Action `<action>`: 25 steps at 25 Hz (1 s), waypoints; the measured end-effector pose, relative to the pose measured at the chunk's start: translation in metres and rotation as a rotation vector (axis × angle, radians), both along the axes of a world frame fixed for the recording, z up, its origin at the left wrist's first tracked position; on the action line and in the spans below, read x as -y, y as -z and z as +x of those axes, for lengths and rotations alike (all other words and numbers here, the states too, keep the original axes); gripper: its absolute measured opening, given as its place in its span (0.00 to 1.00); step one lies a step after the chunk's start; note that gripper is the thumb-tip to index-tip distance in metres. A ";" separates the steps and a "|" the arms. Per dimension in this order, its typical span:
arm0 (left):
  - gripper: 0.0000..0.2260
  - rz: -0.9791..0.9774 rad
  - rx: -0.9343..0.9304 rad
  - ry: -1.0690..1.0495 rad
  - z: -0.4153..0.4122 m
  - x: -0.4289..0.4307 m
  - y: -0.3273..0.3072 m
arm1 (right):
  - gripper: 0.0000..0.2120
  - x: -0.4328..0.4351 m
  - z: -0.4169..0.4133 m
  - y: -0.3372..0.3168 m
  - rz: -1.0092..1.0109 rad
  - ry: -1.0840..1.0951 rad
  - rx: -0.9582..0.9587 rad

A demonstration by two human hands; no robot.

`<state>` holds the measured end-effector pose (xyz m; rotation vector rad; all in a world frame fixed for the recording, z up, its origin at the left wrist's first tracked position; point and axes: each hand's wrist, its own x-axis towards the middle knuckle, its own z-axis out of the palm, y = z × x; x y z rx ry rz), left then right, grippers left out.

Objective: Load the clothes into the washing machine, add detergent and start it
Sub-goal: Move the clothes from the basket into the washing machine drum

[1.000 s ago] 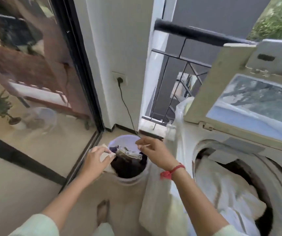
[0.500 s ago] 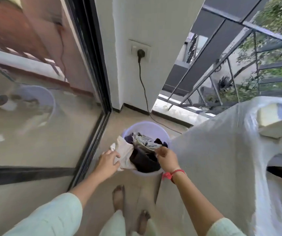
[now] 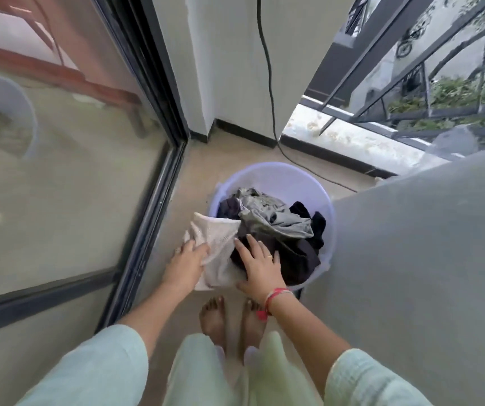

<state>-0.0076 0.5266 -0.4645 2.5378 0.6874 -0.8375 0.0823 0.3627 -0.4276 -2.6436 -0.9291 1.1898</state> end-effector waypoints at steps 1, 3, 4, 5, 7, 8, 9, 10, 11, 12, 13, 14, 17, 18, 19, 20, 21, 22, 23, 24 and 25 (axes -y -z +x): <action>0.12 -0.036 0.090 -0.040 0.000 -0.003 0.007 | 0.43 0.001 0.001 0.010 0.033 0.063 0.007; 0.04 -0.111 0.277 -0.130 -0.001 -0.007 0.005 | 0.41 0.007 0.010 0.011 0.233 0.304 0.023; 0.02 -0.125 0.378 -0.175 -0.003 -0.009 -0.002 | 0.38 0.012 0.020 0.007 0.296 0.447 0.044; 0.02 -0.123 0.486 -0.210 -0.003 -0.011 -0.013 | 0.35 0.018 0.031 0.005 0.294 0.554 0.091; 0.04 -0.099 0.659 -0.237 0.002 -0.014 -0.042 | 0.31 0.030 0.062 0.013 0.112 0.627 0.151; 0.06 -0.072 0.715 -0.243 0.006 -0.015 -0.057 | 0.31 0.035 0.074 0.017 -0.003 0.590 0.110; 0.06 -0.033 0.757 -0.260 0.012 -0.017 -0.071 | 0.30 0.038 0.084 0.021 -0.105 0.502 0.036; 0.06 0.002 0.795 -0.291 0.019 -0.020 -0.086 | 0.28 0.039 0.089 0.023 -0.172 0.392 -0.025; 0.07 0.031 0.831 -0.331 0.025 -0.023 -0.101 | 0.22 0.038 0.089 0.022 -0.205 0.302 -0.051; 0.07 0.058 0.873 -0.368 0.032 -0.027 -0.121 | 0.15 0.037 0.084 0.013 -0.210 0.267 -0.009; 0.07 0.092 0.924 -0.389 0.037 -0.032 -0.143 | 0.11 0.038 0.077 0.001 -0.194 0.302 0.045; 0.07 0.129 0.980 -0.398 0.044 -0.038 -0.157 | 0.10 0.041 0.070 -0.002 -0.168 0.380 0.080; 0.07 0.211 1.116 -0.385 0.060 -0.058 -0.226 | 0.13 0.063 0.051 -0.032 -0.037 0.641 0.091; 0.07 0.210 1.134 -0.350 0.064 -0.061 -0.248 | 0.13 0.068 0.046 -0.045 0.031 0.726 0.073; 0.07 0.193 1.133 -0.305 0.067 -0.063 -0.266 | 0.12 0.070 0.043 -0.056 0.088 0.781 0.050; 0.07 0.162 1.122 -0.265 0.069 -0.062 -0.281 | 0.11 0.070 0.040 -0.068 0.120 0.799 0.011; 0.07 0.134 1.113 -0.234 0.070 -0.060 -0.294 | 0.12 0.068 0.037 -0.078 0.120 0.758 -0.027; 0.07 0.111 1.111 -0.218 0.070 -0.058 -0.304 | 0.19 0.066 0.035 -0.085 0.080 0.685 -0.063; 0.08 0.098 1.114 -0.209 0.068 -0.057 -0.312 | 0.28 0.064 0.031 -0.088 0.010 0.606 -0.090; 0.08 0.090 1.119 -0.198 0.066 -0.057 -0.315 | 0.37 0.064 0.026 -0.084 -0.078 0.553 -0.095; 0.08 0.082 1.115 -0.182 0.064 -0.057 -0.313 | 0.44 0.063 0.022 -0.072 -0.156 0.522 -0.087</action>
